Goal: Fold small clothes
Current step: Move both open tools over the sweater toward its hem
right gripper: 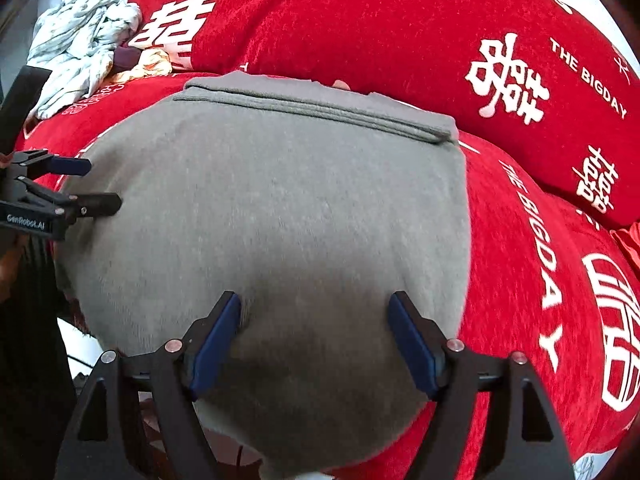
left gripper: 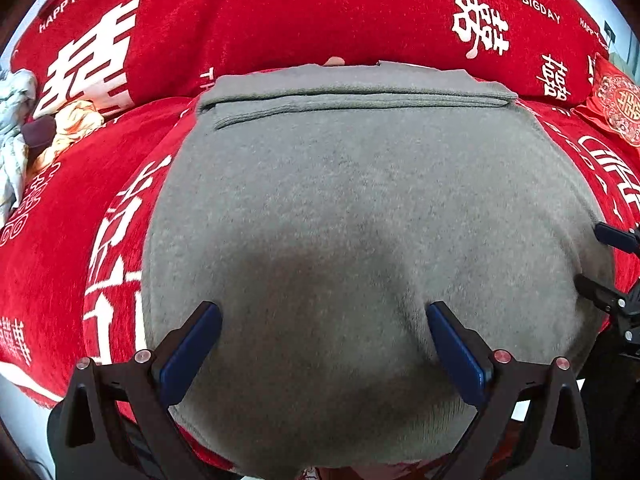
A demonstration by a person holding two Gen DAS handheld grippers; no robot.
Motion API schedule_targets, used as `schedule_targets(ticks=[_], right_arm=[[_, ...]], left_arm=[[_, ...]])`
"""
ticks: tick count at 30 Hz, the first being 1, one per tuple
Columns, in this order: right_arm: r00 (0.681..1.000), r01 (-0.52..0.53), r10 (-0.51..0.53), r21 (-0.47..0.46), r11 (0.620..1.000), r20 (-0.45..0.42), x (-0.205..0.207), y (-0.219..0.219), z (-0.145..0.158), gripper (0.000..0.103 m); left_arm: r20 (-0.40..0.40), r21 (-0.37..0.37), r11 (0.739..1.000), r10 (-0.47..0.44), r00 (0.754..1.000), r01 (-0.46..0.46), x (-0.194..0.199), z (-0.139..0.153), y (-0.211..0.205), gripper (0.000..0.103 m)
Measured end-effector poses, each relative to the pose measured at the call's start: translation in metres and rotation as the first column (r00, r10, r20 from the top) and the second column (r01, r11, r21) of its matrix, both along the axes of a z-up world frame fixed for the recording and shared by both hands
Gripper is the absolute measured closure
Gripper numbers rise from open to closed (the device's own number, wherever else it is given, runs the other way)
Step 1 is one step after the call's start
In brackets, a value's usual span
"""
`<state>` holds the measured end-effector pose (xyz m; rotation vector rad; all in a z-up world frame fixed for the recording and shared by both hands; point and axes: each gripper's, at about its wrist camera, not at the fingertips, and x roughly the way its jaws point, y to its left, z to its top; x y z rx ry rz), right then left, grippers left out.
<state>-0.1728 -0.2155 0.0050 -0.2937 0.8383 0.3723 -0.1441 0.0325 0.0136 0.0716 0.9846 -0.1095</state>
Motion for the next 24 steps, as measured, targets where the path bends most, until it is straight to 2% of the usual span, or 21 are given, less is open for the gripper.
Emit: schedule_targets(ticks=[4,6,10,13,16,17,20,22,24], right_arm=[[1.000,-0.002,0.002,-0.075,0.997,0.000,-0.010,-0.001,-0.001,0.024],[1.000,0.018,-0.016,-0.055,0.998,0.021,-0.012,-0.001,0.008,0.024],[0.999,-0.023,0.023,0.001,1.000,0.046,-0.007,0.019,0.017,0.024],[0.995,-0.084,0.085,-0.026,0.996,0.044,-0.006,0.041,0.011,0.024],[0.994,-0.108,0.109,-0.071,0.992,0.021,-0.006,0.051,-0.004,0.024],[0.992,-0.110,0.113,-0.064,0.992,0.047,-0.010,0.049,-0.007,0.024],[0.993,-0.106,0.109,-0.059,0.993,0.047,-0.017,0.040,-0.010,0.024],[0.996,-0.078,0.080,-0.066,0.995,0.038,-0.022,0.028,-0.010,0.024],[0.998,-0.040,0.041,-0.035,0.999,0.038,-0.026,0.013,-0.007,0.023]], left_arm=[[-0.033,-0.006,1.000,0.010,0.999,-0.010,-0.003,0.003,0.004,0.001],[-0.024,0.019,1.000,0.011,1.000,-0.010,-0.005,0.008,0.001,0.001],[0.003,0.039,0.999,-0.030,1.000,0.030,-0.001,0.013,-0.019,0.001],[-0.021,0.066,0.997,-0.042,0.999,0.043,0.004,0.006,-0.029,0.001],[-0.034,0.025,0.999,-0.033,0.999,0.034,0.005,0.003,-0.022,0.001],[-0.036,0.019,0.999,-0.030,0.999,0.031,0.004,0.003,-0.019,0.001],[-0.047,0.021,1.000,-0.019,0.999,0.020,-0.002,0.002,-0.010,0.001],[-0.066,-0.003,1.000,0.010,0.998,-0.010,-0.005,0.004,0.002,0.001],[-0.079,-0.047,0.996,0.067,0.995,-0.071,-0.010,0.007,0.022,0.001]])
